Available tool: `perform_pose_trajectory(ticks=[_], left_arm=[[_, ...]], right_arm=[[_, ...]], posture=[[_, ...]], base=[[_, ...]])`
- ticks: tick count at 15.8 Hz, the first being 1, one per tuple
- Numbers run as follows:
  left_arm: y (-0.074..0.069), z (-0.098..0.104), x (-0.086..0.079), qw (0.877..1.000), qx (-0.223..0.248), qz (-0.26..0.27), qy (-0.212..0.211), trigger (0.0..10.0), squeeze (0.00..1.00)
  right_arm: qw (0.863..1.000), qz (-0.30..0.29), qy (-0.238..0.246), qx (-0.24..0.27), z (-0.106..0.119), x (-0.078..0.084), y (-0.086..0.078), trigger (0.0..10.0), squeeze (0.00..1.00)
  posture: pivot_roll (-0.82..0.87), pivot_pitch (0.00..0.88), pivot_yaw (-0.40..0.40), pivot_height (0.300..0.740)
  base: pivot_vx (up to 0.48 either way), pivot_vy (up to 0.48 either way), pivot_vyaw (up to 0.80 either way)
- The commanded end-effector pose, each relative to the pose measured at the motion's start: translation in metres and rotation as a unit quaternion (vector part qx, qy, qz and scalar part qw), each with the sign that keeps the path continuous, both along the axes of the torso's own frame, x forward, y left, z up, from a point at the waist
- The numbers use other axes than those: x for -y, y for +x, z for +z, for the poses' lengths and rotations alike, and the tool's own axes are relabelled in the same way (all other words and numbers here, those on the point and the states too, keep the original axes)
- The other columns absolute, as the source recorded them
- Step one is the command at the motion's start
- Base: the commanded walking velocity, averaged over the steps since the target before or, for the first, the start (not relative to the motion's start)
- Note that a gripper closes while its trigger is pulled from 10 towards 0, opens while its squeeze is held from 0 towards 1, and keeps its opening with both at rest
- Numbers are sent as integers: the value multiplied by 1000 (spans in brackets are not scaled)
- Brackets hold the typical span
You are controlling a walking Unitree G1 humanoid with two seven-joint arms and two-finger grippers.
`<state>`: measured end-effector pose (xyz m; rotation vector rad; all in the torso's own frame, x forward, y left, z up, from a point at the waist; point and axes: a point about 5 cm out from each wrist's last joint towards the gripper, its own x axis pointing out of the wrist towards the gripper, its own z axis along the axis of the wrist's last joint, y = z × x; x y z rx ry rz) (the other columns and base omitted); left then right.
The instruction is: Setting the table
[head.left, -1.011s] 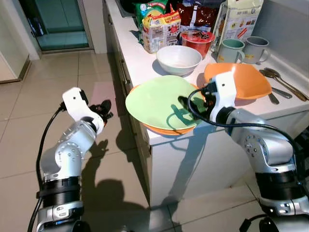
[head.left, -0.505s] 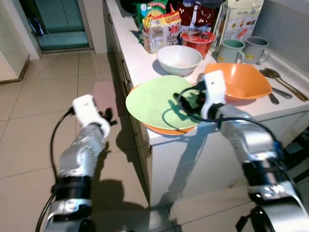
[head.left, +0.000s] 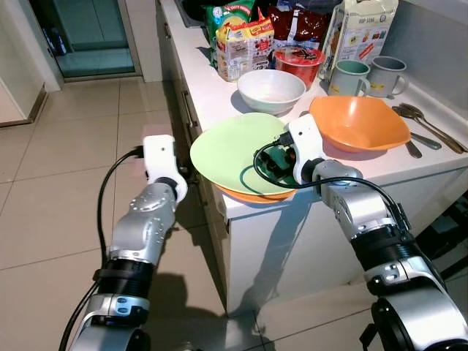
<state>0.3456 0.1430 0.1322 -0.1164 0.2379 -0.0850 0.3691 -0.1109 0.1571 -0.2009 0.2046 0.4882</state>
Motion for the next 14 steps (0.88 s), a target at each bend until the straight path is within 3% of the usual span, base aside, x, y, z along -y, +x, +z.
perform_pose_trajectory(ticks=[1, 7, 10, 14], left_arm=[[1, 7, 6, 1000, 18, -14, 17, 10000, 0], [1, 9, 18, 999, 25, -35, 12, 10000, 0], [-1, 7, 22, 999, 16, -40, -28, 10000, 0], [-3, -1, 16, 997, -6, -29, -77, 10000, 0]], right_arm=[[1000, 0, -3, -20, -10, 1, -1, 10000, 0], [997, 55, 51, -29, -3, -20, -4, 10000, 0], [993, 80, 66, -57, -10, -28, -10, 10000, 0], [989, 89, 87, -77, -11, -28, -11, 10000, 0]], posture=[[21, 0, -8, 740], [21, 0, -5, 740], [21, 0, -5, 740], [20, 0, -9, 740]], base=[[0, 0, 0], [0, 0, 0], [0, 0, 0], [0, 0, 0]])
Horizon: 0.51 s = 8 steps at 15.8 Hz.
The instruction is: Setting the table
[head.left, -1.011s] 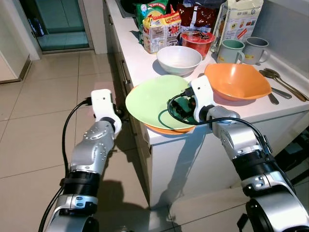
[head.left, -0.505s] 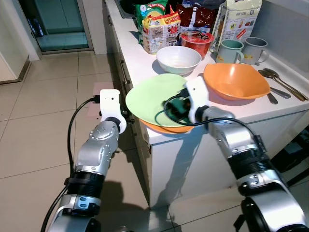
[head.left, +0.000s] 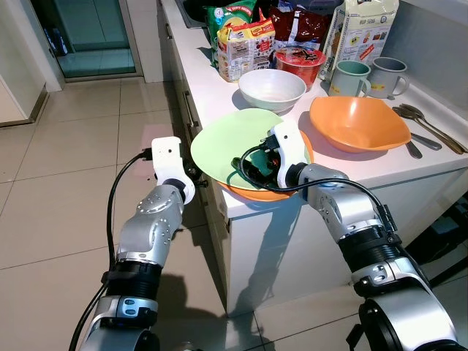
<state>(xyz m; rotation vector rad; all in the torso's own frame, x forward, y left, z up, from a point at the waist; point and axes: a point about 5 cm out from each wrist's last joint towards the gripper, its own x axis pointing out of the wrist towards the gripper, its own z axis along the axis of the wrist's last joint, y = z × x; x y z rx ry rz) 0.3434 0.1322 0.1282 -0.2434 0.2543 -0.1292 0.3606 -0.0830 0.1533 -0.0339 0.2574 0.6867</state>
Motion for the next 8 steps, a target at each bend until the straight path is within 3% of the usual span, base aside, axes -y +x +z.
perform_pose_trajectory(ticks=[1, 4, 7, 8], left_arm=[[-1, 3, 6, 1000, 5, -14, -14, 10000, 0], [-4, 2, 0, 999, 2, -8, -45, 10000, 0], [-8, -2, -15, 999, -13, 0, -52, 10000, 0], [-13, -7, -28, 998, -28, 7, -59, 10000, 0]], right_arm=[[1000, 5, 8, -23, -7, 0, -3, 10000, 0], [999, 14, 19, -30, -5, -3, -4, 10000, 0], [999, 6, 21, -33, -4, 0, -2, 10000, 0], [999, -3, 25, -33, -3, 4, -1, 10000, 0]], posture=[[20, 0, -9, 740], [21, 0, -11, 740], [24, 0, -13, 740], [23, 0, -12, 740]], base=[[0, 0, 0], [0, 0, 0], [0, 0, 0], [0, 0, 0]])
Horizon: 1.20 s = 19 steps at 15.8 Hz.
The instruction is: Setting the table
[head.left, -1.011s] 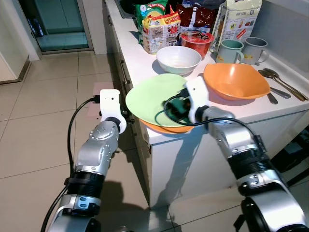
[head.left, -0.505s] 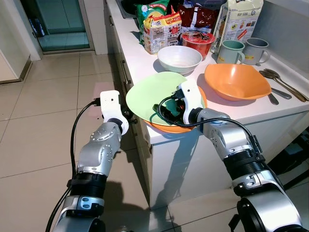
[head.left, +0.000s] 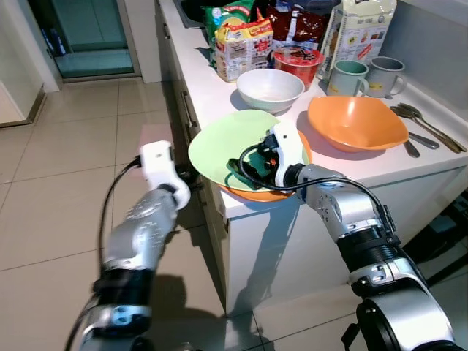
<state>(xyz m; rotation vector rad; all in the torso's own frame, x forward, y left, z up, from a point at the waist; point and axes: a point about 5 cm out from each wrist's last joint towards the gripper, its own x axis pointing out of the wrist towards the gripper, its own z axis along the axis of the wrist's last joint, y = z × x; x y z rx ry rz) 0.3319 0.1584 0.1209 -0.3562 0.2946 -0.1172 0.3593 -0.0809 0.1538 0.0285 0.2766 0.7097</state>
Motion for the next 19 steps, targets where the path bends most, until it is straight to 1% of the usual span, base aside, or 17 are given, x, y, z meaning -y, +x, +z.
perform_pose_trajectory(ticks=[1, 4, 6, 8, 9, 10, 11, 12, 13, 14, 15, 16, 17, 18, 19], left_arm=[[-3, -1, -7, 1000, -5, 1, -16, 10000, 0], [-5, 7, -13, 998, 9, -6, -60, 10000, 0], [-6, 10, -16, 998, 14, -12, -64, 10000, 0], [-9, 10, -29, 997, 15, 2, -75, 10000, 0], [-9, 10, -31, 997, 14, 6, -78, 10000, 0], [-12, 10, -44, 994, 12, 21, -107, 10000, 0], [-13, 11, -48, 993, 11, 24, -117, 10000, 0], [-16, 13, -55, 990, 9, 17, -141, 10000, 0], [-18, 13, -55, 989, 4, 7, -146, 10000, 0], [-22, 13, -51, 988, -6, -27, -152, 10000, 0], [-23, 15, -47, 986, -7, -37, -160, 10000, 247], [-23, 15, -46, 986, -7, -38, -163, 10000, 247], [-23, 16, -42, 983, -8, -44, -176, 10000, 1000], [-23, 17, -31, 981, -15, -64, -180, 10000, 1000], [-22, 18, -26, 981, -17, -73, -180, 10000, 486]], right_arm=[[1000, -16, -2, -11, -2, 8, 2, 10000, 0], [1000, -27, 6, -5, 4, 13, 5, 10000, 0], [1000, -30, 9, -3, 6, 15, 6, 10000, 0], [999, -32, 10, -1, 7, 16, 7, 10000, 0], [999, -32, 10, -1, 7, 16, 7, 10000, 0], [1000, -29, 12, -3, 6, 14, 6, 10000, 0], [1000, -28, 13, -3, 6, 13, 5, 10000, 0], [1000, -24, 14, -4, 5, 12, 5, 10000, 0], [1000, -23, 15, -4, 5, 11, 5, 10000, 0], [1000, -19, 15, -4, 6, 9, 5, 10000, 0], [1000, -17, 16, -3, 6, 8, 4, 10000, 0], [1000, -16, 16, -3, 6, 8, 4, 10000, 0], [1000, -15, 17, -3, 7, 7, 4, 10000, 0], [1000, -8, 17, -3, 7, 6, 3, 10000, 0], [1000, -4, 18, -3, 8, 4, 3, 10000, 0]], posture=[[23, 0, -12, 740], [22, 0, -12, 740], [22, 0, -11, 740], [22, 0, -10, 740], [22, 0, -10, 740], [23, 0, -10, 740], [24, 0, -10, 740], [25, 0, -10, 740], [26, 0, -11, 740], [28, 0, -12, 740], [28, 0, -12, 740], [27, 0, -13, 740], [27, 0, -14, 740], [26, 0, -16, 740], [25, 0, -15, 740]], base=[[0, 0, 0], [0, 0, 0], [0, 0, 0], [0, 0, 0], [0, 0, 0], [0, 0, 0], [0, 0, 0], [0, 0, 0], [0, 0, 0], [0, 0, 0], [0, 0, 0], [0, 0, 0], [0, 0, 0], [0, 0, 0], [0, 0, 0]])
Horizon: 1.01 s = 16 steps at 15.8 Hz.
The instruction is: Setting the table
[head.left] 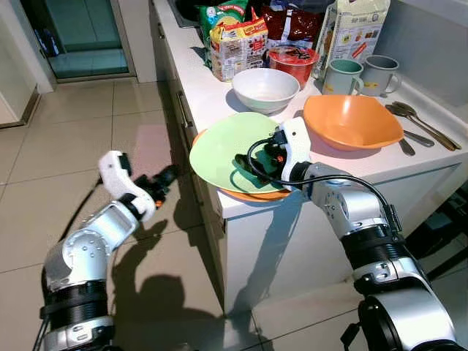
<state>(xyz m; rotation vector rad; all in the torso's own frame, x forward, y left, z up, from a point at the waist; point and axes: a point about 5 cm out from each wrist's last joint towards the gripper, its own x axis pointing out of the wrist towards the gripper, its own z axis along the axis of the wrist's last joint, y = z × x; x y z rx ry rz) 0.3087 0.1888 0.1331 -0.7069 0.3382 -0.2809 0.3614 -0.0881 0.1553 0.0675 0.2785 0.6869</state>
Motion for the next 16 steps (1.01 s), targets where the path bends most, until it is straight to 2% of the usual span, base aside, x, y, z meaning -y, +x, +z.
perform_pose_trajectory(ticks=[1, 2, 5, 9, 13, 16], left_arm=[[2, 8, 9, 1000, 11, -20, -7, 10000, 247], [2, 9, 11, 1000, 12, -22, -12, 10000, 239], [3, 14, 18, 999, 17, -34, -25, 10000, 0], [4, 20, 21, 998, 31, -40, -45, 10000, 0], [4, 19, 12, 998, 28, -19, -54, 10000, 0], [4, 21, 13, 997, 33, -22, -65, 10000, 0]], right_arm=[[1000, 15, 2, 4, 7, -5, 0, 10000, 0], [1000, 17, 3, 5, 7, -5, -1, 10000, 0], [1000, 21, 2, 5, 7, -7, -1, 10000, 0], [1000, 23, 1, 3, 7, -7, -2, 10000, 0], [1000, 23, 0, 3, 6, -6, -2, 10000, 0], [1000, 23, 0, 2, 6, -6, -2, 10000, 0]], posture=[[23, 0, -14, 740], [22, 0, -14, 740], [22, 0, -14, 740], [21, 0, -13, 740], [21, 0, -13, 740], [21, 0, -13, 740]], base=[[0, 0, 0], [0, 0, 0], [0, 0, 0], [0, 0, 0], [0, 0, 0], [0, 0, 0]])
